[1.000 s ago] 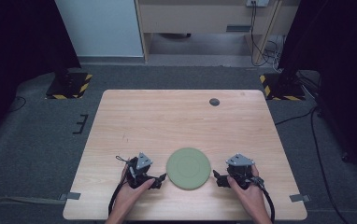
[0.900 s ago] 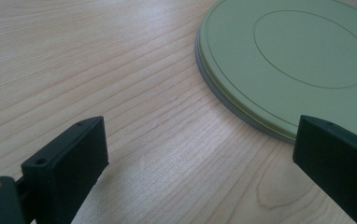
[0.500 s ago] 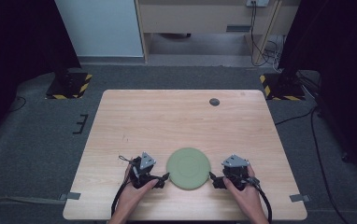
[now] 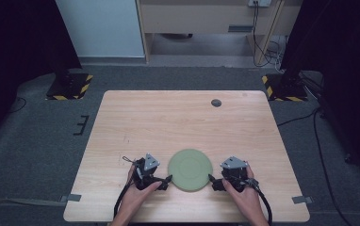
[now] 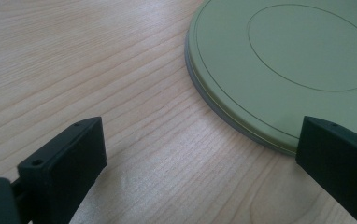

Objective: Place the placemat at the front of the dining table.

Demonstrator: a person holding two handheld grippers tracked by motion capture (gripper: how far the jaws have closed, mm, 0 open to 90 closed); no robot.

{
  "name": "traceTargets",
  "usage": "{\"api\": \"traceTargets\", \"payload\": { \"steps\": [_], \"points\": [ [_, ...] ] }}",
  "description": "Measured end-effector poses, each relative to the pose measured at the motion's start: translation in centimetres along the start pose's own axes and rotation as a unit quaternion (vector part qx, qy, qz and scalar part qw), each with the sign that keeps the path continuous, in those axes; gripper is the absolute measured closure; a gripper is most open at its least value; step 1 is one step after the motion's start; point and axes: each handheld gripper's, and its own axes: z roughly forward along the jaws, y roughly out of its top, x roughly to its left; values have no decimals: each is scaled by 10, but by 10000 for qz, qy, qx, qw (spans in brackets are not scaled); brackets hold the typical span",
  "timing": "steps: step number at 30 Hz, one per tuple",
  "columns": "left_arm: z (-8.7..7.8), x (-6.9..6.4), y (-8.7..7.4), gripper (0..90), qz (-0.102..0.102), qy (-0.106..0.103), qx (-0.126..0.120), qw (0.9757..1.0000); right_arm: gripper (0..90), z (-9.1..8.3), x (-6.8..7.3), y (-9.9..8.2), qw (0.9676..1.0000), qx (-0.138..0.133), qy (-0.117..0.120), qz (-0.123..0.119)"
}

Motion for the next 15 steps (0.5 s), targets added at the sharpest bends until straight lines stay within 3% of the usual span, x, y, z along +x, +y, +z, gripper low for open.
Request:
{"api": "traceTargets", "payload": {
  "steps": [15],
  "points": [
    [5,3,6,0,1,166,-18,9999,25,6,-2,5,9997,18,-214,68]
  ]
}}
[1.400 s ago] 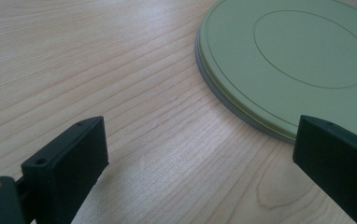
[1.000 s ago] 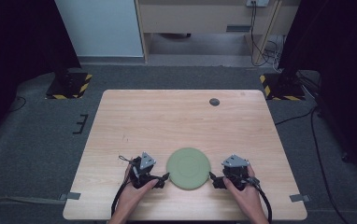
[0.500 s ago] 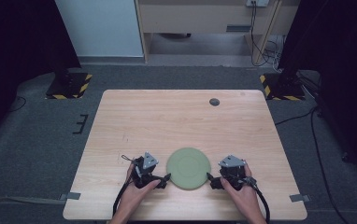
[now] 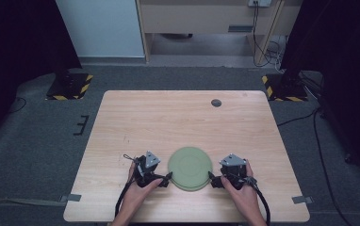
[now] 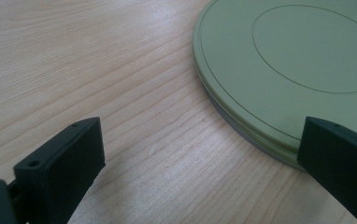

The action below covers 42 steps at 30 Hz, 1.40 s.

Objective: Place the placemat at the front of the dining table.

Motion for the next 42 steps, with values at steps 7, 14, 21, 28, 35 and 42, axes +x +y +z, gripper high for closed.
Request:
{"api": "traceTargets", "payload": {
  "steps": [7,14,21,28,35,42],
  "points": [
    [2,1,1,0,-37,31,-5,10000,25,3,0,2,9999,-49,-135,72],
    [0,0,0,20,31,-12,-5,10000,49,2,0,0,9999,-42,-103,58],
    [1,0,0,4,26,19,22,10000,48,0,1,-2,10000,-40,-28,68],
    [2,0,1,0,3,72,-3,10000,34,2,2,0,9999,-47,-99,56],
    [3,-1,3,0,46,156,-19,9999,33,5,3,1,9996,-85,-234,95],
    [3,-1,3,15,57,146,-47,9999,49,5,3,1,9996,-107,-250,104]
  ]
}}
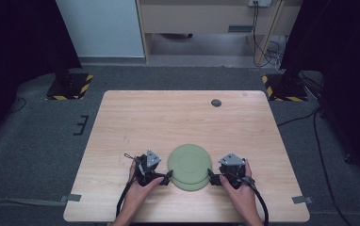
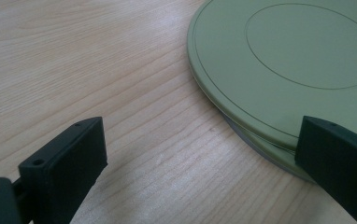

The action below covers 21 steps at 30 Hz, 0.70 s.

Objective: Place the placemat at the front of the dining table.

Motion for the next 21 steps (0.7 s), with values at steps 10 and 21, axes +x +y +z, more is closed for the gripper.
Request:
{"api": "traceTargets", "payload": {
  "steps": [10,21],
  "points": [
    [0,-1,0,15,31,-24,10,10000,49,-3,2,-1,9999,0,116,-9],
    [1,-1,1,2,24,37,10,10000,38,-1,3,-1,10000,-1,70,-32]
  ]
}}
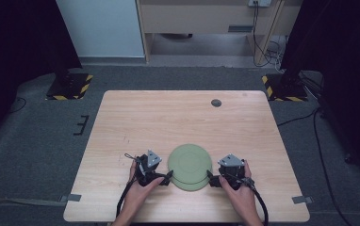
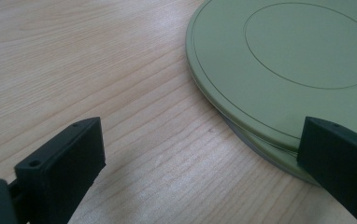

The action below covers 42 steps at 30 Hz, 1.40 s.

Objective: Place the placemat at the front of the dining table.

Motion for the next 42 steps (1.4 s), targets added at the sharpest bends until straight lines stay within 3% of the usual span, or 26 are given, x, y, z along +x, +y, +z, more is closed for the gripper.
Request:
{"api": "traceTargets", "payload": {
  "steps": [19,42],
  "points": [
    [3,1,2,0,43,19,1,10000,27,4,-1,2,9999,-26,-141,53],
    [3,3,3,3,69,30,46,10000,37,3,0,1,9999,-37,-113,32]
  ]
}}
